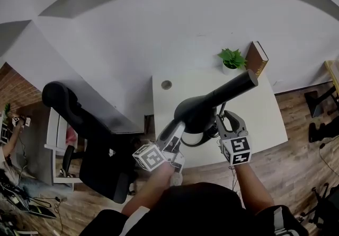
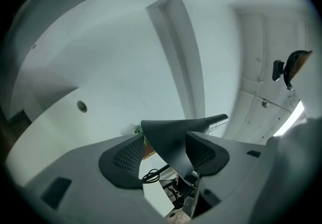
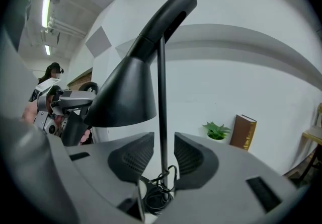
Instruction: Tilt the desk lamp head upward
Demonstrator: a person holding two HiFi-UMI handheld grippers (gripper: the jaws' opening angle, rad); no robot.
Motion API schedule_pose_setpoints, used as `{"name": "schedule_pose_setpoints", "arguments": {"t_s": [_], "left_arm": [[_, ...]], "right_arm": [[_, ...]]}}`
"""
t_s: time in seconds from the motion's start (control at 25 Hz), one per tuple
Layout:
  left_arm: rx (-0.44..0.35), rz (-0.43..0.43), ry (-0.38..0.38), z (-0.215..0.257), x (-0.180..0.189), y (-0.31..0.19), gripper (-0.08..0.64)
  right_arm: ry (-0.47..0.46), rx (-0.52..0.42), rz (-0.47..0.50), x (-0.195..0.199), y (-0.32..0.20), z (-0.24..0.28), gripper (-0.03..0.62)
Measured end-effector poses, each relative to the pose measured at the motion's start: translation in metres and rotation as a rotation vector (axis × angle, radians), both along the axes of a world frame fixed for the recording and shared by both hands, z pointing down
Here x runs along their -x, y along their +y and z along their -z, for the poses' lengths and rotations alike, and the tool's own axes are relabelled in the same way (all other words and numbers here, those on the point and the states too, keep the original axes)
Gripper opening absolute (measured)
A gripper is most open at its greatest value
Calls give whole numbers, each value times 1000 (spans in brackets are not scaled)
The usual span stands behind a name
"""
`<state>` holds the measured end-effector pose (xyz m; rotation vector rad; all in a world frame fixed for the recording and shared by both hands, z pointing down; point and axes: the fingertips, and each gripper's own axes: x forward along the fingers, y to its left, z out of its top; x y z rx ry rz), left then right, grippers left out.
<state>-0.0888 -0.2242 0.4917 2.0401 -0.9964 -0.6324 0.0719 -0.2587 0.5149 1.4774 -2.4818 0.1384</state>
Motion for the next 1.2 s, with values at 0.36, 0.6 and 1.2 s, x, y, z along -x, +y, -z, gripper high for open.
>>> {"name": "schedule_pose_setpoints", "arguments": {"t_s": [0.36,0.6,1.2], "left_arm": [[53,-33,152,-2,-6,-2,217],[71,-58,301,2,-5,-5,172],[20,-81,270,12,8,-3,140]], "right_arm": [[-10,-14,-31,8,-10,2,63],[5,-21,-48,6,-12,1,37],[53,-42,-55,6,-11,-1,34]]}}
